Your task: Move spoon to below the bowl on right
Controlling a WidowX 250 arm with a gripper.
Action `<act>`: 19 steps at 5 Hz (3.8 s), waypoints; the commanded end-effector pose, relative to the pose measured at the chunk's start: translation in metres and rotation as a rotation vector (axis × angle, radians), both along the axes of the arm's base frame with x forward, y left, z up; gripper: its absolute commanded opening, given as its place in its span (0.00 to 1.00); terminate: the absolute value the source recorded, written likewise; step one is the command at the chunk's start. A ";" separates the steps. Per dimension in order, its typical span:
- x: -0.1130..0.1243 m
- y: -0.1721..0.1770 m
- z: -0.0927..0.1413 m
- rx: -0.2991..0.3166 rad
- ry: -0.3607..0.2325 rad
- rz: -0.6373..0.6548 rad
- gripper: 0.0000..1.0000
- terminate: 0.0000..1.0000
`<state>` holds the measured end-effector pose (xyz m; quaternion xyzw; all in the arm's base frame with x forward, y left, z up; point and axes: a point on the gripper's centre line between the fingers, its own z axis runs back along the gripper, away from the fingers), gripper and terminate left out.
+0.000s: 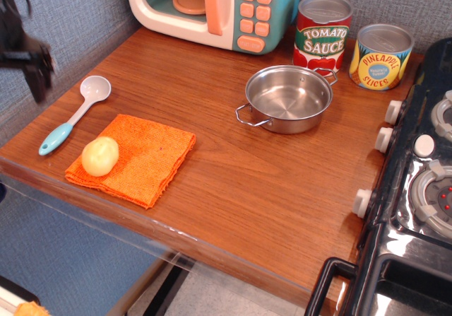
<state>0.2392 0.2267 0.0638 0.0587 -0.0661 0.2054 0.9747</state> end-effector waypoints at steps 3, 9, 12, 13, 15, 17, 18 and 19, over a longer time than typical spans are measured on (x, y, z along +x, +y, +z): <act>-0.001 -0.009 -0.045 0.025 0.092 -0.092 1.00 0.00; 0.012 -0.024 0.015 0.085 -0.037 -0.064 0.00 0.00; 0.000 -0.151 0.039 0.066 -0.027 -0.378 0.00 0.00; -0.009 -0.199 0.009 0.124 0.044 -0.492 0.00 0.00; 0.011 -0.250 -0.013 0.072 0.112 -0.481 0.00 0.00; 0.030 -0.252 -0.020 0.033 0.123 -0.459 0.00 0.00; 0.022 -0.254 -0.021 0.027 0.128 -0.496 0.00 0.00; 0.005 -0.253 -0.026 0.034 0.158 -0.517 0.00 0.00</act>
